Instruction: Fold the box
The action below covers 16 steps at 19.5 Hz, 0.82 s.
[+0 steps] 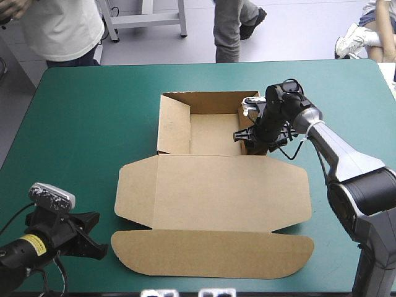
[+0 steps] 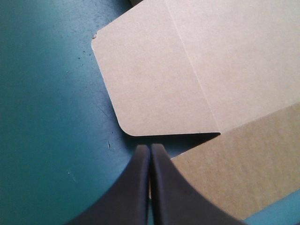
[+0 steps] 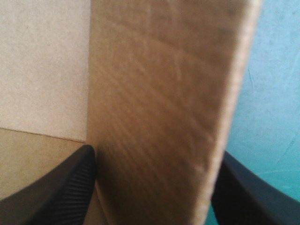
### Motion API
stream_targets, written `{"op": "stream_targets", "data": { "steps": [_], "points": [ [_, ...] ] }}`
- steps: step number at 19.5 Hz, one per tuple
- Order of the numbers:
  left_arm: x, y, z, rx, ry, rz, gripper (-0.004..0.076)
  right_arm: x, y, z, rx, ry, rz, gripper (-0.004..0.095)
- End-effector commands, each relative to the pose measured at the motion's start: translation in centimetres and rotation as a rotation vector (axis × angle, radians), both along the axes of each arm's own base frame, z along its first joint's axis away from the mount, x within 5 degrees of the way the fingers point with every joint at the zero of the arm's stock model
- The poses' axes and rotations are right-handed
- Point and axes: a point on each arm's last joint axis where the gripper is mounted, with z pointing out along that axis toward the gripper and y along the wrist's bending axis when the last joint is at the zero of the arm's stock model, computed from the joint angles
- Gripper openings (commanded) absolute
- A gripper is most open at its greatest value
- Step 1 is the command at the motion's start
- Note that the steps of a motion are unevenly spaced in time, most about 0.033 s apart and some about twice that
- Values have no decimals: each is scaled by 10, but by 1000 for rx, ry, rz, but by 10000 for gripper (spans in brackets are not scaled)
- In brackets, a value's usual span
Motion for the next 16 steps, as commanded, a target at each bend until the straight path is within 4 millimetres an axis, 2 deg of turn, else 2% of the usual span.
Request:
{"op": "stream_targets", "data": {
  "steps": [1,5,6,8,11,12,15,16],
  "points": [
    [-2,1,-6,-68,-143,12,-8,-6,-3,27,22,-68,26,383],
    [-9,4,-22,-102,-191,18,-8,-8,-5,27,-2,-43,64,-1],
    [-10,4,-24,-102,-191,19,-8,-8,-5,29,-2,-43,65,-16],
    [-10,4,-31,-100,-179,19,-8,-7,-3,51,29,-104,64,-20],
    [-10,4,-36,-101,-168,19,-8,-11,-12,112,56,-300,74,-20],
    [-9,3,-37,-104,-168,20,-8,-17,-24,140,62,-390,52,-20],
    [-8,3,-34,-115,-194,24,-8,-39,-82,207,3,-611,-80,-20],
    [-8,3,-34,-121,-204,25,-8,-50,-110,224,-41,-668,-143,-20]
  ]
}}
